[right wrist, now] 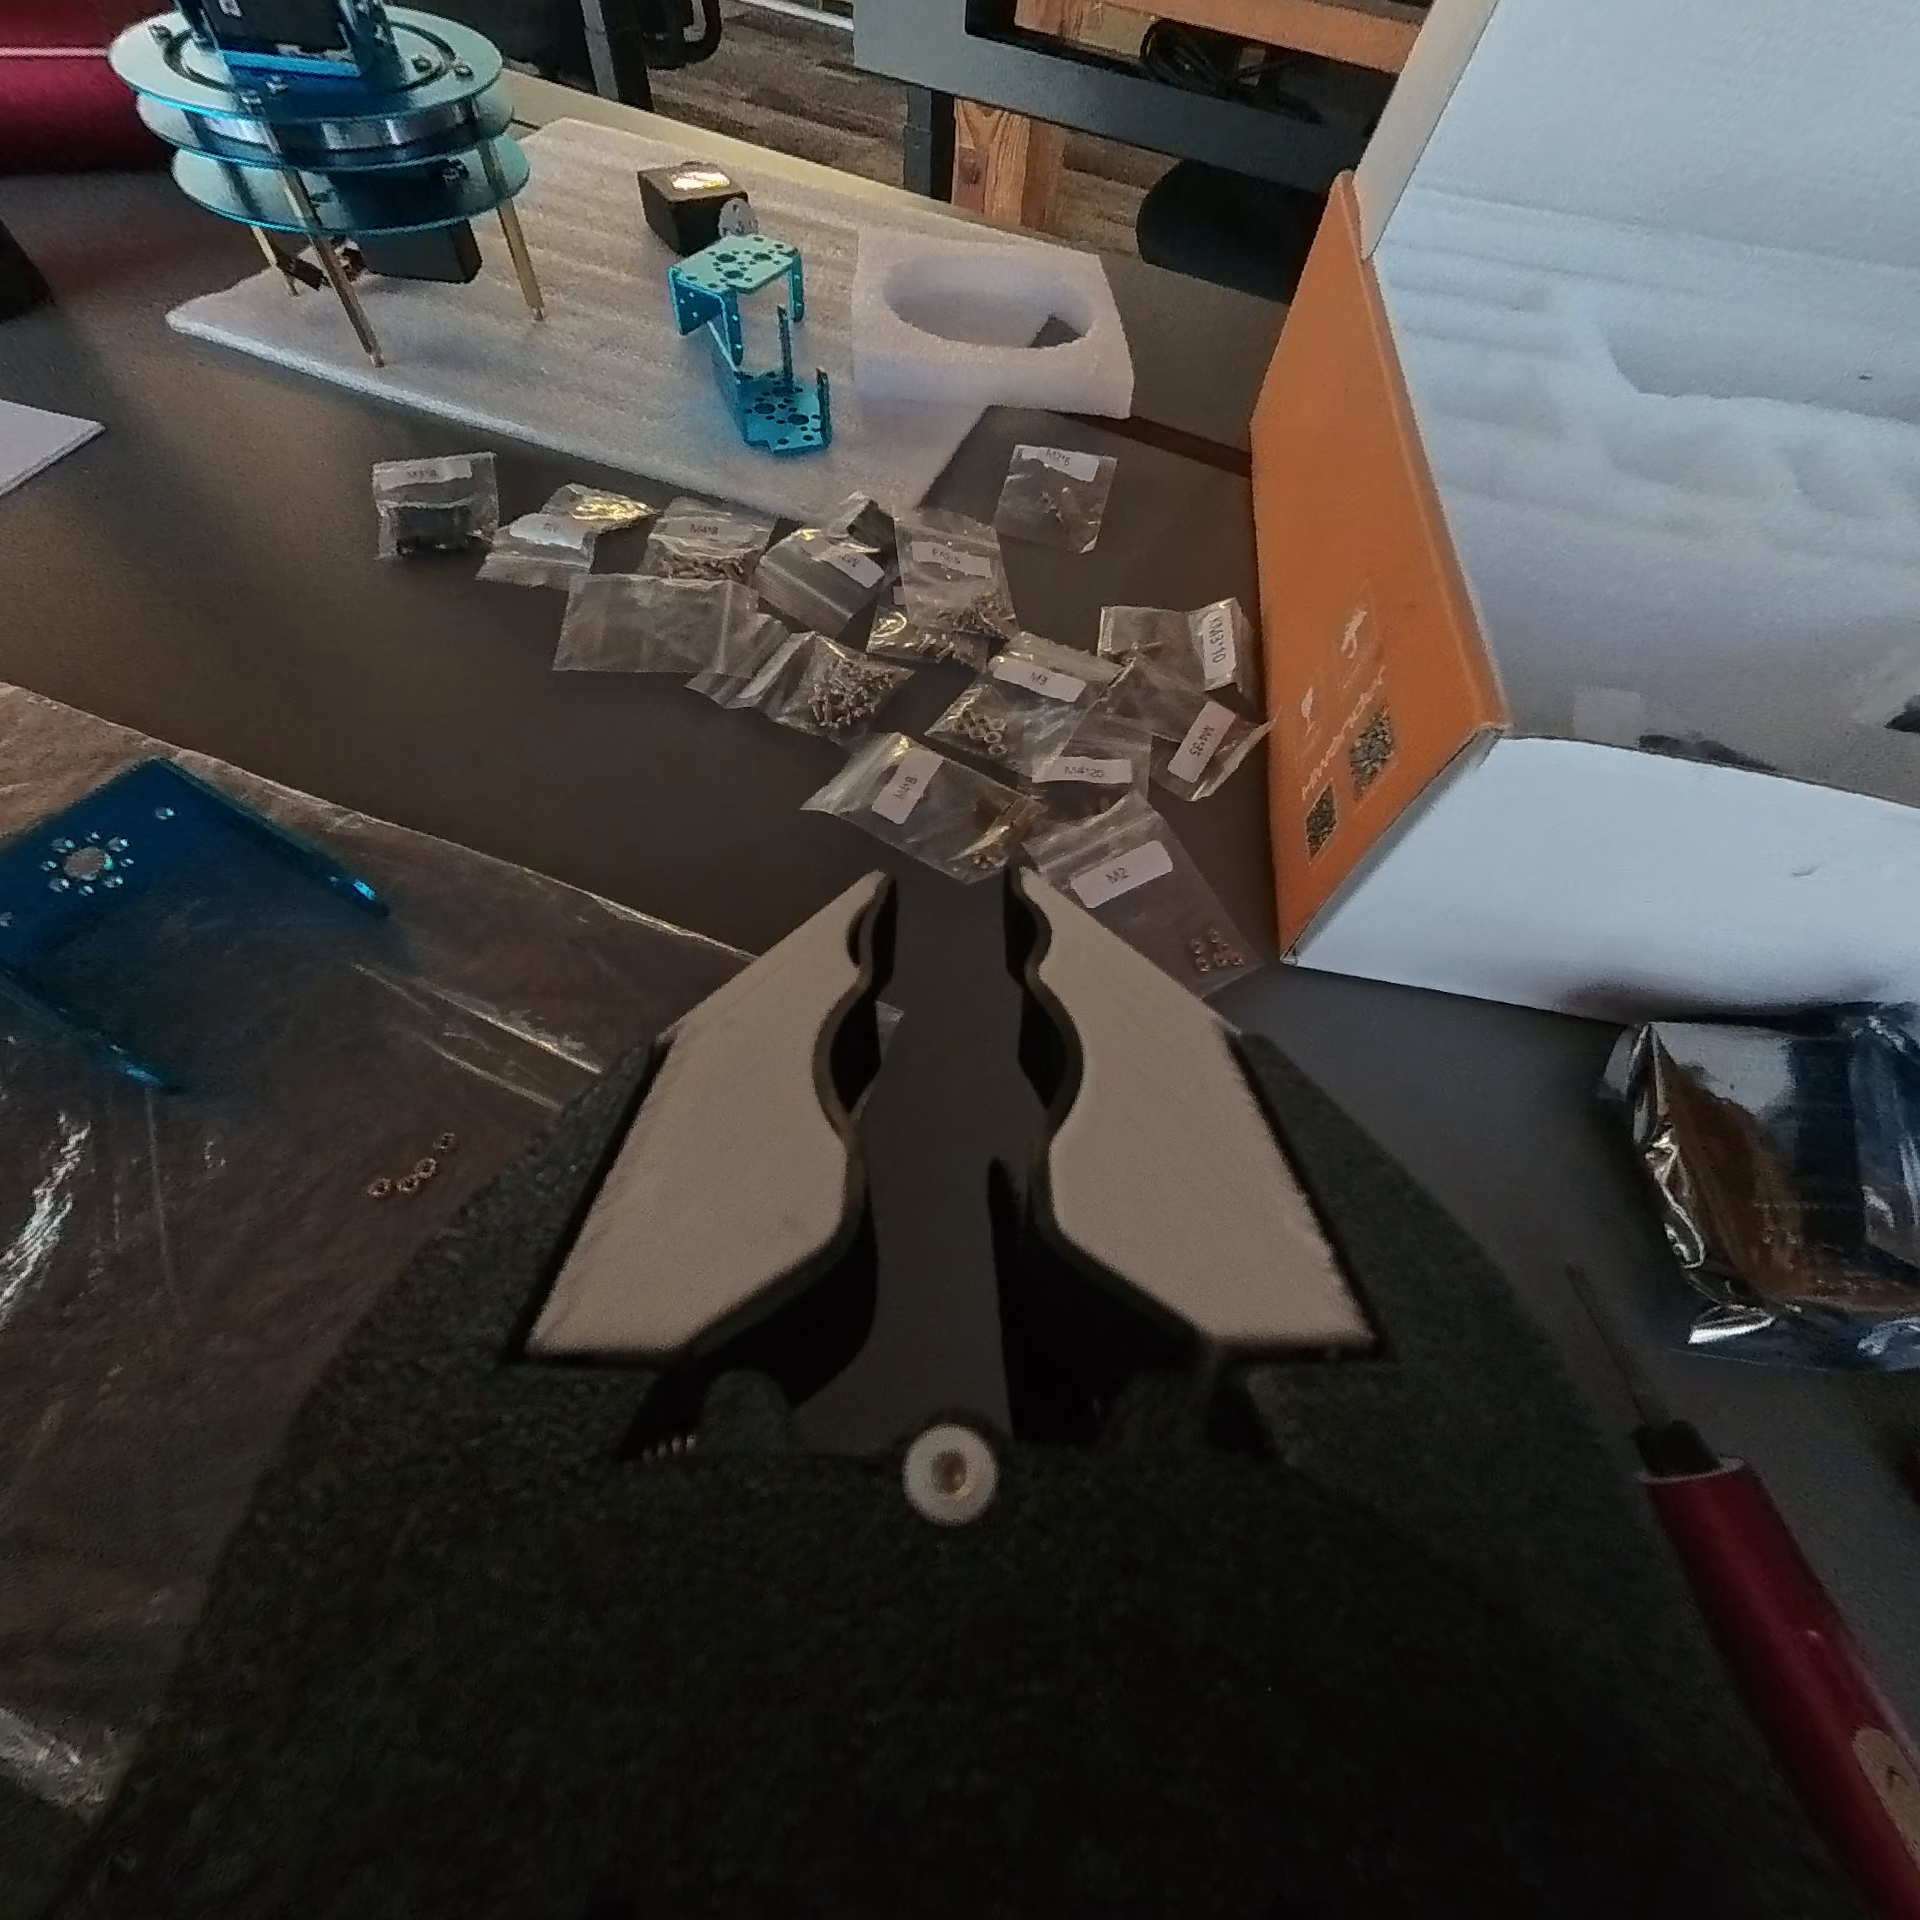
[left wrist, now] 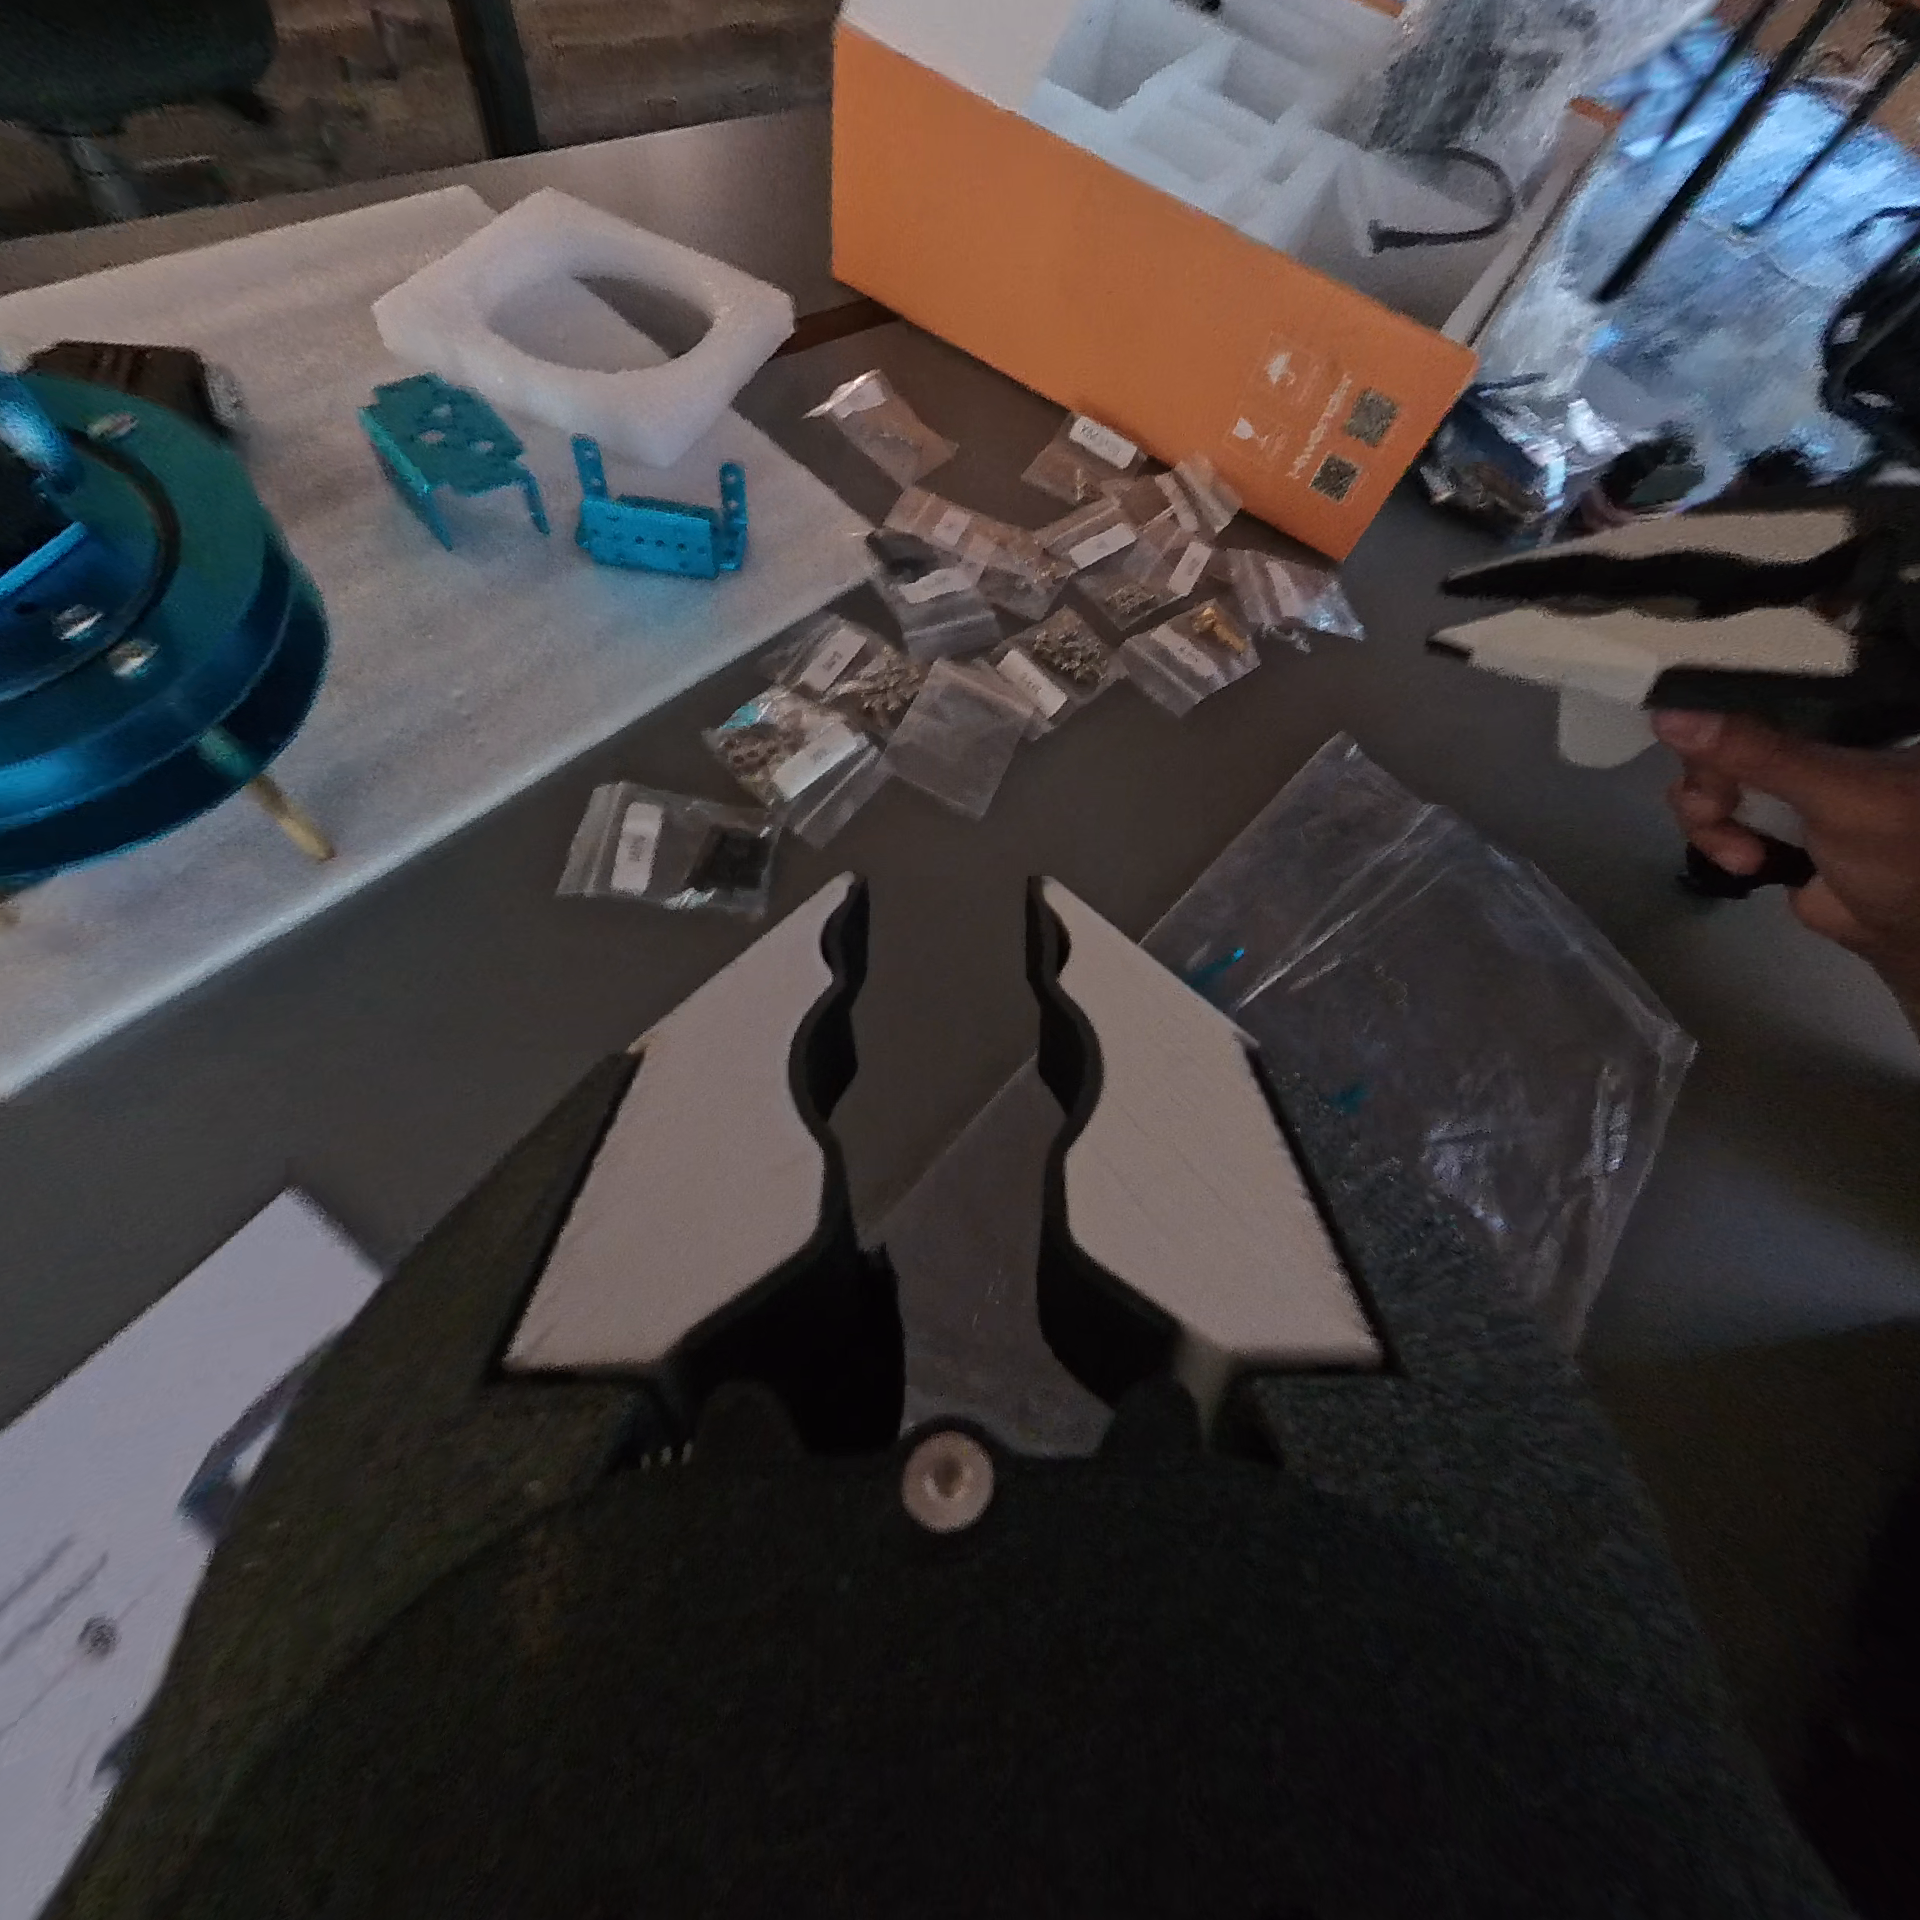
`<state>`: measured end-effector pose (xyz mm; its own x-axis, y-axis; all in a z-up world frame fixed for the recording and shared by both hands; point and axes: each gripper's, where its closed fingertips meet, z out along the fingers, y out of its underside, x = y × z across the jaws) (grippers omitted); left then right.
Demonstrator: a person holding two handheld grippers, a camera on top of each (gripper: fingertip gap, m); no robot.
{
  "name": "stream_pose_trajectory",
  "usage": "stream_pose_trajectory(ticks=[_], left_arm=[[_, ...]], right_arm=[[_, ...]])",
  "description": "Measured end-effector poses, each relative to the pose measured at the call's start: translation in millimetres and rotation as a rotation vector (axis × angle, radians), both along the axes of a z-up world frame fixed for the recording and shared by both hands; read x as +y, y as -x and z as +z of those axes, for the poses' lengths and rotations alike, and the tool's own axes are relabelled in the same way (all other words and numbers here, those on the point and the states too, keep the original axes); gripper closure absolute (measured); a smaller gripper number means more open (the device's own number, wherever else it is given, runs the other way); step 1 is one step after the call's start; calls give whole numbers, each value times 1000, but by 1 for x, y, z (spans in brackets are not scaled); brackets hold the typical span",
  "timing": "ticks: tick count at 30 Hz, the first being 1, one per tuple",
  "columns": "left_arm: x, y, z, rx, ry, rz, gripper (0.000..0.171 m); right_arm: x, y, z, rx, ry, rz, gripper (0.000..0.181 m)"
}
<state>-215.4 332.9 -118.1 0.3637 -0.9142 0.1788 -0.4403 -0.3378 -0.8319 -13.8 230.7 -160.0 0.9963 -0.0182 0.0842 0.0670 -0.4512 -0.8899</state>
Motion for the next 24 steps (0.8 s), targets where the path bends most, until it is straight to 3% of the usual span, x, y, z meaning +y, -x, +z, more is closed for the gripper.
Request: stream_pose_trajectory(ticks=[2,5,8,10,13,16,19,23,24], left_arm=[[4,-26,4,-2,44,-63,142],[11,-82,-4,132,27,-227,135],[46,-141,-23,293,-65,-292,133],[61,-180,-31,337,-16,-338,131],[100,-225,-43,408,-90,-344,131],[109,-242,-66,535,-162,-516,131],[125,-239,-90,699,-220,-601,132],[118,-246,-99,700,-124,-653,138],[118,-247,-99,699,-123,-653,150]], right_arm=[[0,2,2,-9,-3,7,161],[-1,7,7,-14,-21,22,161],[-1,11,8,3,-25,39,161],[-1,13,8,13,-30,50,161],[-1,17,7,19,-26,64,162],[-1,20,7,20,-23,79,162],[0,22,5,18,-16,88,162],[-1,23,4,6,-10,92,162],[-1,22,4,3,-9,89,163]])
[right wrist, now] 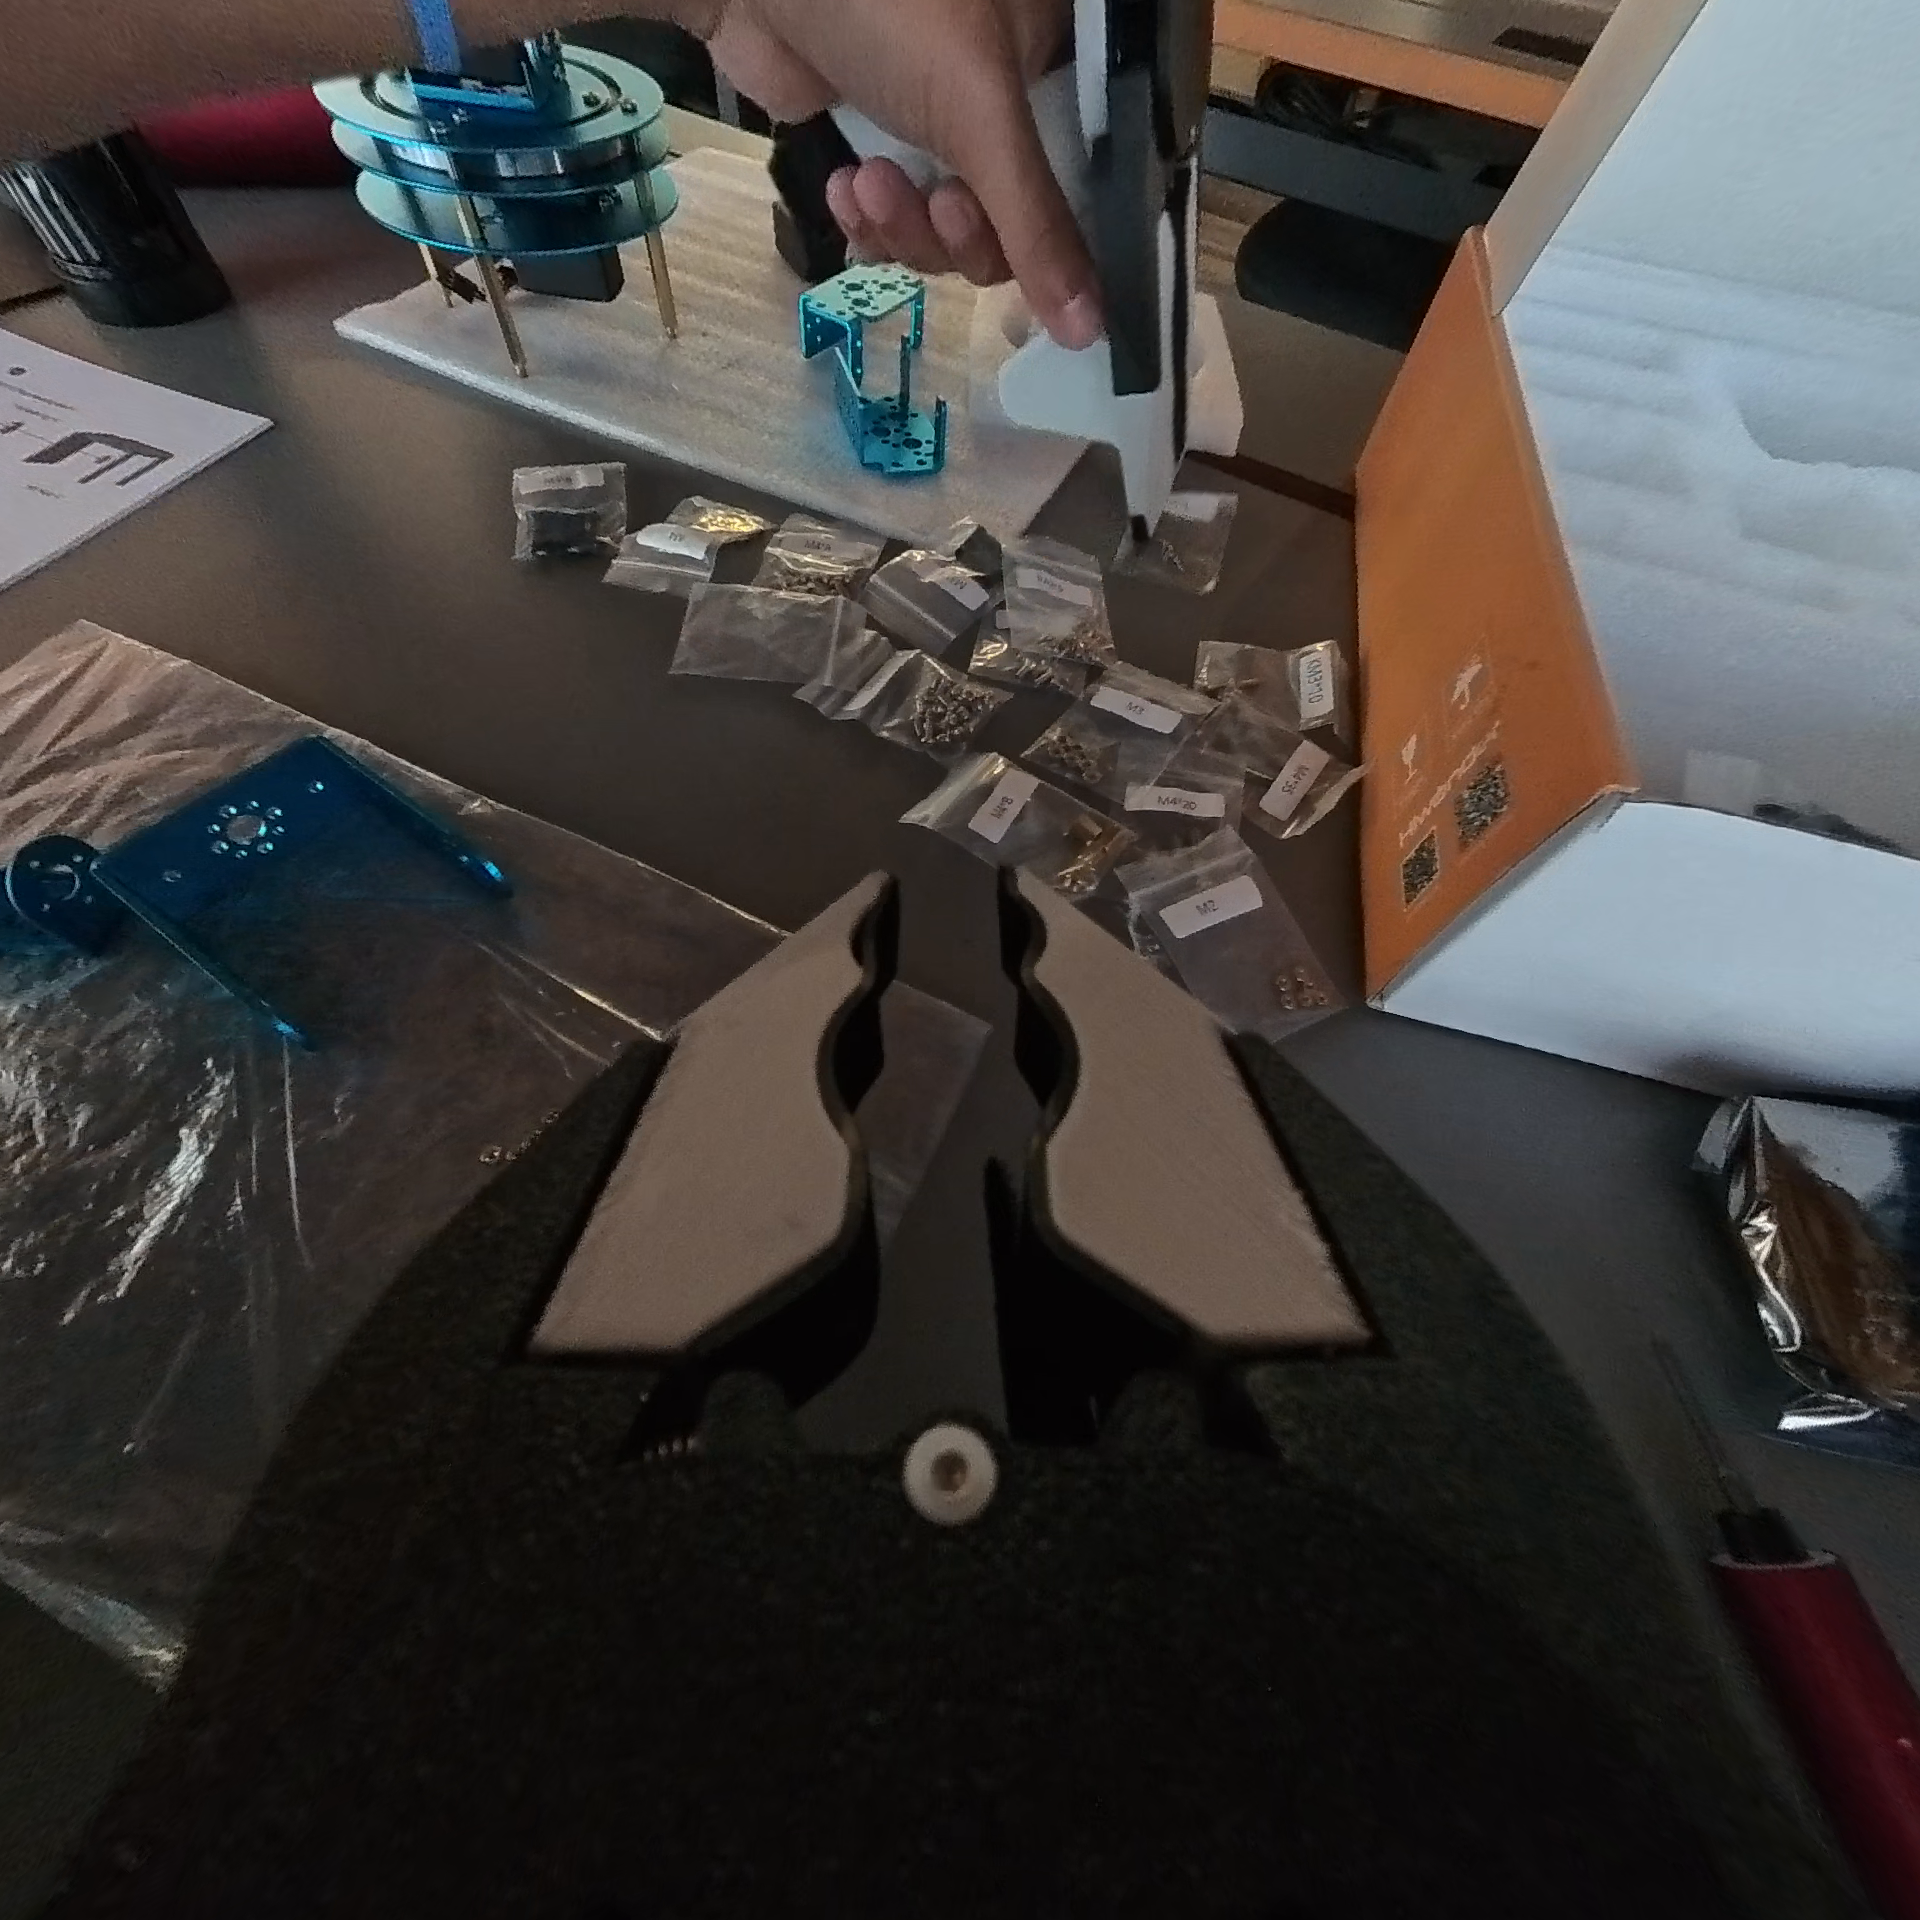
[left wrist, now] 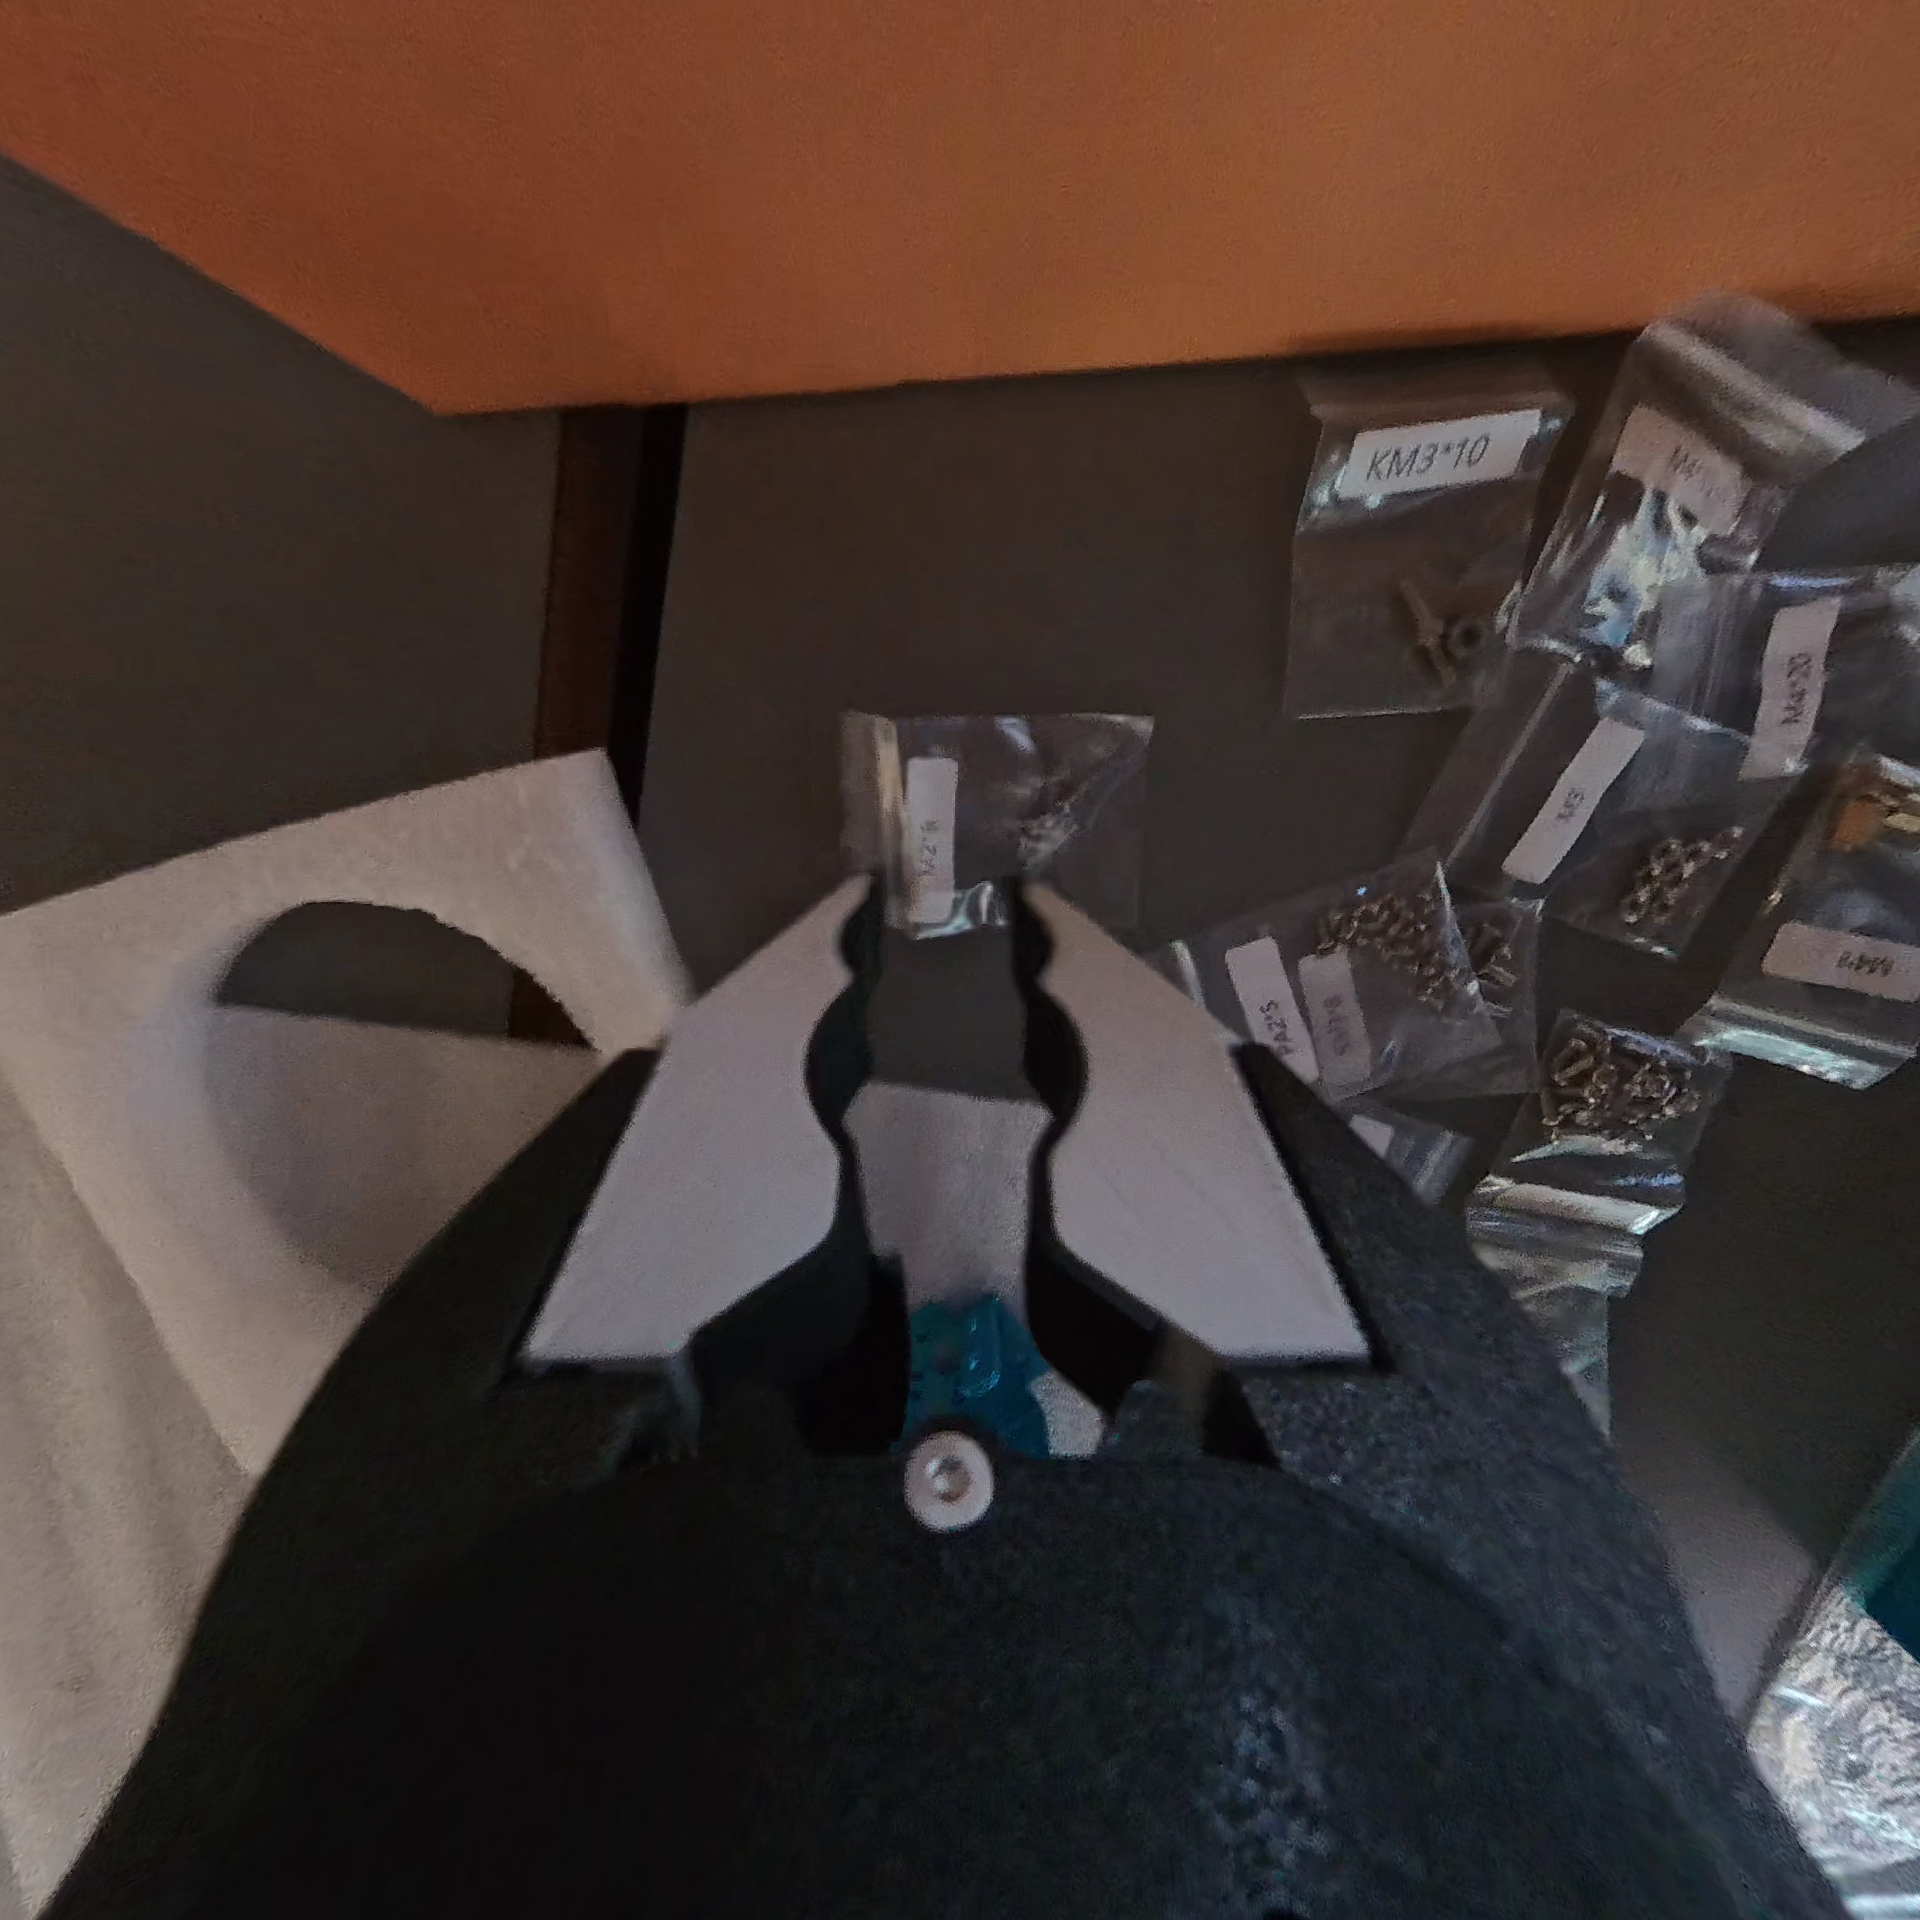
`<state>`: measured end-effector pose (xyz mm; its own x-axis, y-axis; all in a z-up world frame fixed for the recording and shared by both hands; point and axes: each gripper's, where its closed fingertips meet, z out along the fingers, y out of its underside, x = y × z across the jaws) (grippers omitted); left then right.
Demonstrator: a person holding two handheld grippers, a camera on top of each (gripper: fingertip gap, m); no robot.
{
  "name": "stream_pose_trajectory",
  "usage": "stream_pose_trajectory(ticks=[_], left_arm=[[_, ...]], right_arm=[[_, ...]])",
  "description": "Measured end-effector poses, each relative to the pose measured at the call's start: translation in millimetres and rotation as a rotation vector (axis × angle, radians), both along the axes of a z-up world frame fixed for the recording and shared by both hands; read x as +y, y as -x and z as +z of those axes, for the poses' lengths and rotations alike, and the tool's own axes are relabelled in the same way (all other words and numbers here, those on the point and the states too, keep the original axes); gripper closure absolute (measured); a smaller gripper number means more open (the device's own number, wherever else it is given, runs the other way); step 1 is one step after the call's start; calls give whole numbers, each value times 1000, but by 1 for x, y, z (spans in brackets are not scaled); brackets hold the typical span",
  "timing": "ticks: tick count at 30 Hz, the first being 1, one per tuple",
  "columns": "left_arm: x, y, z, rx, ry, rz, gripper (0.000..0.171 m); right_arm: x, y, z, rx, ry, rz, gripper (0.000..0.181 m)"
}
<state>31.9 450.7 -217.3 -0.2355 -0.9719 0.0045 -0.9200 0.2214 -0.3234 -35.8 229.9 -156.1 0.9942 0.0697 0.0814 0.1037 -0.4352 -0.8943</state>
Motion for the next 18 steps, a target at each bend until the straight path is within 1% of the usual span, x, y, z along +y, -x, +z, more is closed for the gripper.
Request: stream_pose_trajectory(ticks=[1,2,4,6,9,12,13,14,15,16,17,18], left_arm=[[2,0,0,6,-14,0,161],[3,0,0,4,-29,1,165],[2,1,2,-23,-51,2,166],[-6,6,4,-52,-54,-3,166],[-24,18,20,-159,-109,18,167],[-56,44,52,-327,-164,53,167],[-67,55,68,-412,-184,85,167],[-79,68,88,-527,-193,141,167],[-97,84,105,-628,-157,194,169],[-119,104,116,-688,-96,222,169],[-135,125,124,-733,-69,246,170],[-146,148,130,-776,-74,278,170]], right_arm=[[0,-1,0,0,0,-3,163],[0,-2,0,2,1,-4,163],[-1,-4,0,6,0,-9,164],[-1,-6,0,9,-6,-17,165],[-2,-9,3,19,-22,-23,165],[-2,-9,12,5,-69,-8,167],[-2,-8,15,-1,-82,3,167],[-1,-6,17,-5,-98,25,167],[0,-3,20,-8,-118,52,167],[2,1,22,-2,-133,82,166],[5,6,26,21,-148,113,165],[7,13,31,73,-160,150,162]])
